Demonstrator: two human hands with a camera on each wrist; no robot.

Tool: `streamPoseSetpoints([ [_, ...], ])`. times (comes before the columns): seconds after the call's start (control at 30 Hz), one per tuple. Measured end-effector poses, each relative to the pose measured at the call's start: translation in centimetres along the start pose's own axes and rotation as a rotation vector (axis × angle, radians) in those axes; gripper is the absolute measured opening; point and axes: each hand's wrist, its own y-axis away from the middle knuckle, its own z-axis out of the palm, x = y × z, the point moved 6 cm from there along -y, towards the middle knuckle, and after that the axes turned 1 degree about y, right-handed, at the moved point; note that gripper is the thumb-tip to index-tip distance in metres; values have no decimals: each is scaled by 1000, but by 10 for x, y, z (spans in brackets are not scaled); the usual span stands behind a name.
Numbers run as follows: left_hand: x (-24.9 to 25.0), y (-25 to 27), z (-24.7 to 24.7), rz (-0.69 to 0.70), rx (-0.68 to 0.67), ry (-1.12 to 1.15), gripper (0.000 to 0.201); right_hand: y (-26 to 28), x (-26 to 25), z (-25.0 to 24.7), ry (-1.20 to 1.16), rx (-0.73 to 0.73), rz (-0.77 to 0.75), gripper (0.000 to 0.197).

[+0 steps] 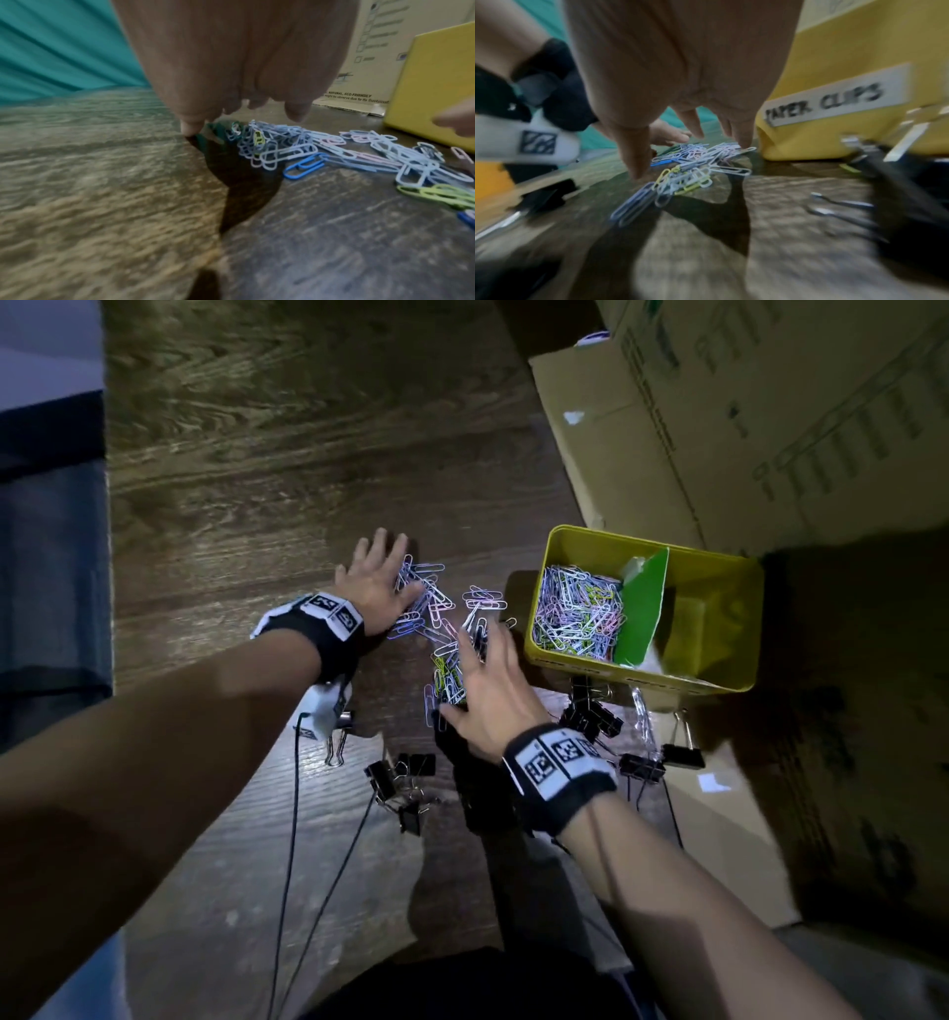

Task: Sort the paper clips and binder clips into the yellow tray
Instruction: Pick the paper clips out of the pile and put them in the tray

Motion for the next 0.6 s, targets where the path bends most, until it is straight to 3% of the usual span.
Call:
streamPoseSetpoints([
  [0.2,17,30,26,225,-72,-66,58,-48,-8,-18,-187,176,124,82],
  [0.3,23,52,39,349,-134,-60,56,-59,0,-10,-145,118,190,72],
  [0.43,23,70,46,422,-183,74,60,-45,6,2,-74,102,103,54],
  [0.53,18,77,39,443,-84,184,70,-22,8,11,-82,121,32,54],
  [0.6,10,79,31,364,24,88,81,-10,9,16,-6,104,8,63],
])
